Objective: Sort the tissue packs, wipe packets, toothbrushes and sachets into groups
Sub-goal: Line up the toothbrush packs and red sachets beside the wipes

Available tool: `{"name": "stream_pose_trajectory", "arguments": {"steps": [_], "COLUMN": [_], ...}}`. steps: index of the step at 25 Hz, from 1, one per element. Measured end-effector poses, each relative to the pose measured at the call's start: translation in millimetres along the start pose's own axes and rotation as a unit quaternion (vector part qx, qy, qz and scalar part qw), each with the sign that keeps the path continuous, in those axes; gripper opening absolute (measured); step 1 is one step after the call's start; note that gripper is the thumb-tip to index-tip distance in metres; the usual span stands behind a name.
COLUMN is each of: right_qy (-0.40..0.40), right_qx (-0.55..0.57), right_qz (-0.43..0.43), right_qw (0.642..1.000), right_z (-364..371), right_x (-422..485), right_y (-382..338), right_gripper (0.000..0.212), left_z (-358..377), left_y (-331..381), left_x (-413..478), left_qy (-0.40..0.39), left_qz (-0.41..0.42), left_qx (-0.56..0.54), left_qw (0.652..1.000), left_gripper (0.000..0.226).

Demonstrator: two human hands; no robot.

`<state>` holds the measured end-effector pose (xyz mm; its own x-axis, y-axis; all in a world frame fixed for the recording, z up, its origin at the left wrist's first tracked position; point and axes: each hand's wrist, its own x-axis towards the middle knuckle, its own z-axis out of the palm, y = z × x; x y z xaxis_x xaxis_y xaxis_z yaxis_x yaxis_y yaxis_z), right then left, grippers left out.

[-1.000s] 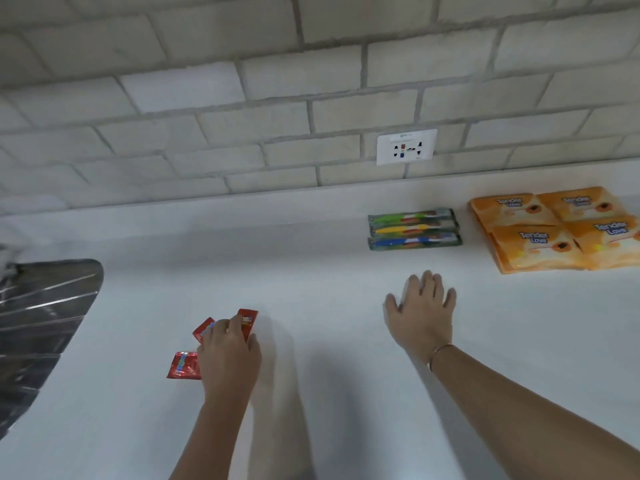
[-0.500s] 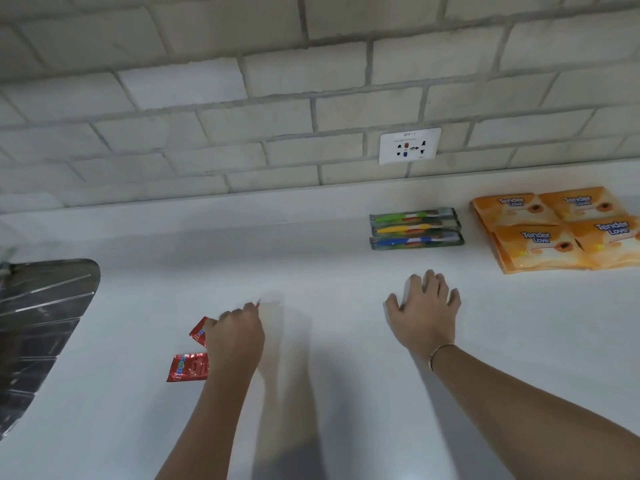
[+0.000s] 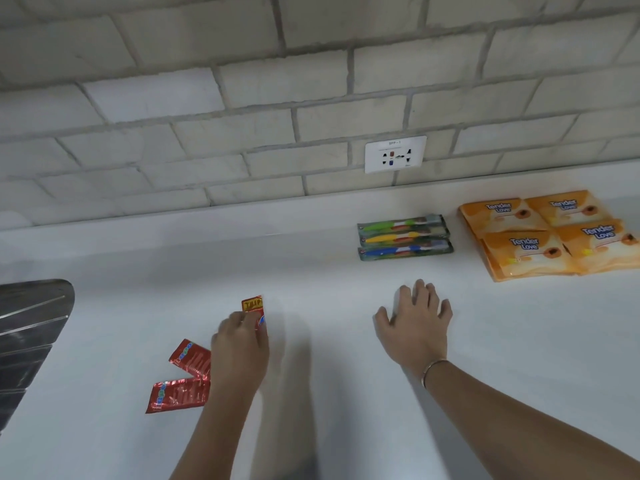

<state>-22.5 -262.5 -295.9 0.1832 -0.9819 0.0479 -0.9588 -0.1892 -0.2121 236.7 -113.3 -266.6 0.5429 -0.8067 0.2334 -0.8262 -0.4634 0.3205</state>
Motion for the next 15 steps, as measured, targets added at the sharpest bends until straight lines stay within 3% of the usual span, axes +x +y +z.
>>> {"name": "stream_pose_trajectory", "arguments": {"steps": [2,7,15], "right_qy": [-0.008,-0.020,-0.017], "right_qx": [-0.001,-0.005,0.005], "right_qz": [0.000,0.000,0.003], "right_qw": [1.000,1.000,1.000], "right_z": [-0.7,-1.3,-2.7], "right_x": [-2.4,-1.9,1.2], "right_y": [-0.5,1.1,-1.2], "right_gripper": [0.061,0.062,0.062], "left_z": [13.4,30.0,33.9], "left_y": [4.5,-0.4,10.3], "left_x": [-4.7,49.1,154.6], "left_qy": [-0.029,-0.102,-0.141], "left_qz": [0.020,-0.018,-0.051], "left_qx": [0.032,0.063,0.063], "left_qw": [0.999,0.993,0.987], "left_gripper": [0.014,0.040,0.043]}}
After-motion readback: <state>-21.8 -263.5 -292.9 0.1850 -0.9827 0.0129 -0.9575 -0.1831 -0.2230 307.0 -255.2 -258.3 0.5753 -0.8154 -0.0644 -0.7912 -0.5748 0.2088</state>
